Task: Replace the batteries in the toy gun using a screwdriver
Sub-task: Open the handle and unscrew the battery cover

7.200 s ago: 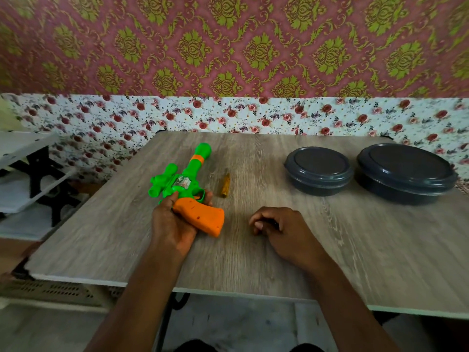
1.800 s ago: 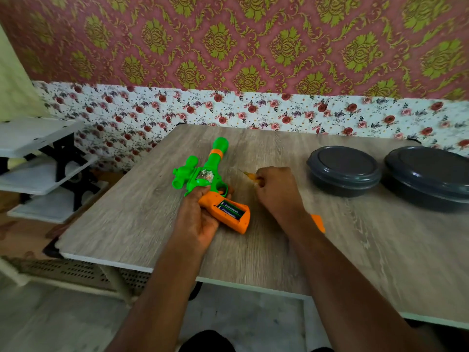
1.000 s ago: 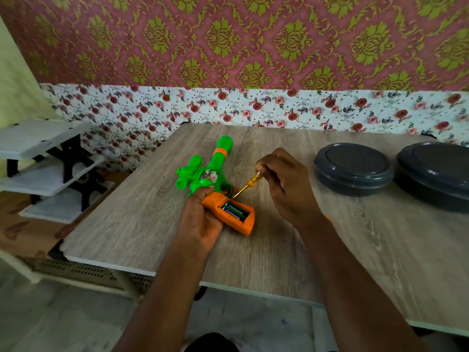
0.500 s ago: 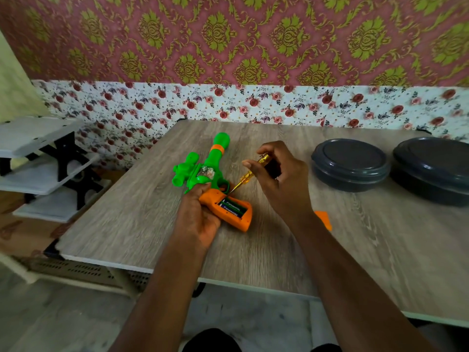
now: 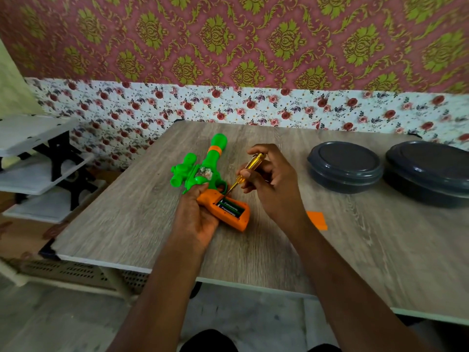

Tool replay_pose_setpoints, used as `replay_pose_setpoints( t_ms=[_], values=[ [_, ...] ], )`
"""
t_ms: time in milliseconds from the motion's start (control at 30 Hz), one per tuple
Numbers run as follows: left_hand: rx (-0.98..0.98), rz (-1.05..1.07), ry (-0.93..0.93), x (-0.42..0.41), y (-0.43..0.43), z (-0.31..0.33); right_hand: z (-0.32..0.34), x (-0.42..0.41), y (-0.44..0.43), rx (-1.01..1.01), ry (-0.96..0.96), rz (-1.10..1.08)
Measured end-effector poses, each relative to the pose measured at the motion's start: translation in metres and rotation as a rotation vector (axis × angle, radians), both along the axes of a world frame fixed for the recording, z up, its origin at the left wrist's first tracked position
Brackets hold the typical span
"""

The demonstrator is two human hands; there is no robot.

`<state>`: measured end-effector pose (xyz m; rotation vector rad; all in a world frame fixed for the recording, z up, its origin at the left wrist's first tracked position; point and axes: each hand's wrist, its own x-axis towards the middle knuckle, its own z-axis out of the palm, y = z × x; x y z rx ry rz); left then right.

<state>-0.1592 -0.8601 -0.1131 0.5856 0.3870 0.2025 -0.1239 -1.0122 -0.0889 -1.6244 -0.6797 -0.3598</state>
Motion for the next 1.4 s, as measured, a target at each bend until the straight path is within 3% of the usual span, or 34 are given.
replay_pose_setpoints(
  t_ms=[1000, 1400],
  values=[
    [0.06, -0.071, 0.023, -0.005, -0.004, 0.001, 0.059, 0.051, 0.069, -0.779, 0.13, 0.126],
    [0.053, -0.067, 0.008, -0.005, -0.004, 0.002, 0.061, 0.058, 0.067, -0.786, 0.204, 0.145]
  ],
)
